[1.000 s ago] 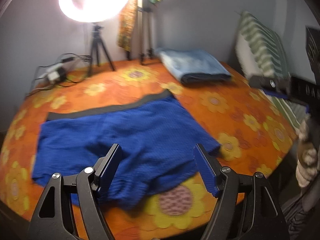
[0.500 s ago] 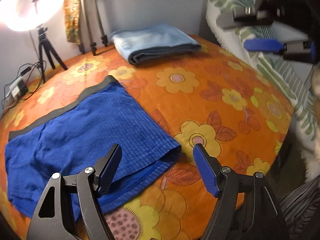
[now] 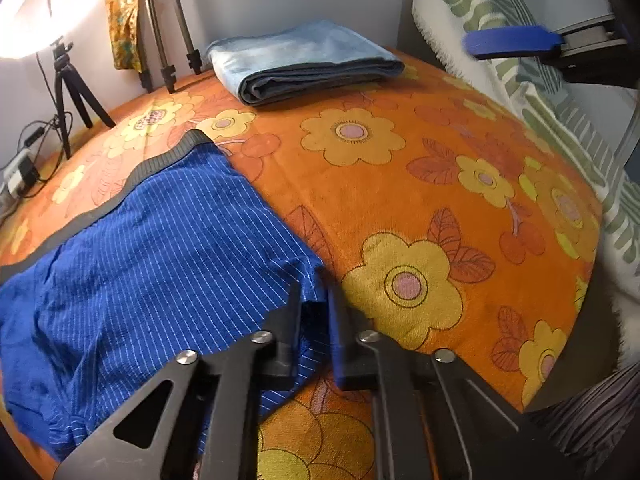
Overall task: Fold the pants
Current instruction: 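Move both open grippers to the grey waistband of the briefs, then close the right gripper on the waistband while the left gripper grips the waistband side, then lift the briefs with both grippers and fold them in half lengthwise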
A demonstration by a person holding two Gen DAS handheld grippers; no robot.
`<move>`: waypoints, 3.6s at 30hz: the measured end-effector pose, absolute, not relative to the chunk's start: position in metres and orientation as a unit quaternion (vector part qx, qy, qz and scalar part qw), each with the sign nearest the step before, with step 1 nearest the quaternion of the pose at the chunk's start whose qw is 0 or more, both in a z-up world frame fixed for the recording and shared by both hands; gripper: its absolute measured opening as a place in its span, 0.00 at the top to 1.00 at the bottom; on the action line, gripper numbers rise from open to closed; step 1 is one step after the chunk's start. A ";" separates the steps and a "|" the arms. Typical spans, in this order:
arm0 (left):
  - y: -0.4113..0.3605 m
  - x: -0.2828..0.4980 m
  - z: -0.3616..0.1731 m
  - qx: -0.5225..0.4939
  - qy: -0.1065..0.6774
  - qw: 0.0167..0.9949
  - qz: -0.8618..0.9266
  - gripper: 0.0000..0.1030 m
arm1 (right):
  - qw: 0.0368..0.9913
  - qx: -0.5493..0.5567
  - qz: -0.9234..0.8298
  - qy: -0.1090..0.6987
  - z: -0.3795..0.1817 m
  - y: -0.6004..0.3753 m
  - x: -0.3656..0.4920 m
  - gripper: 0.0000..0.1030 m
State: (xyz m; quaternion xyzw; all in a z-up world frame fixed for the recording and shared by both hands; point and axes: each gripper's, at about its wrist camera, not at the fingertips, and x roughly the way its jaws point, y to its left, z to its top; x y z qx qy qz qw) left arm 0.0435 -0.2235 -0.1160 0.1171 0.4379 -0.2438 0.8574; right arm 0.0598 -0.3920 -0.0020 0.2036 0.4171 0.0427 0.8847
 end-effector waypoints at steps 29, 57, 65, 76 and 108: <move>-0.144 0.055 -0.077 -0.003 0.399 0.882 -0.249 0.96 | 0.792 0.251 0.137 0.539 -0.116 -0.318 0.230 0.52; -0.009 0.021 -0.052 -0.081 0.368 0.910 -0.172 0.96 | 0.840 0.176 0.175 0.483 -0.034 -0.185 0.224 0.92; 0.060 0.012 -0.063 -0.114 0.368 0.915 -0.119 0.96 | 0.843 0.122 0.208 0.480 -0.026 -0.084 0.229 0.92; 0.134 0.011 -0.095 -0.166 0.397 0.901 -0.055 0.97 | 0.830 0.072 0.234 0.502 -0.055 0.019 0.241 0.92; 0.181 0.015 -0.090 -0.207 0.415 0.885 -0.031 0.68 | 0.823 0.066 0.228 0.516 -0.064 0.026 0.245 0.50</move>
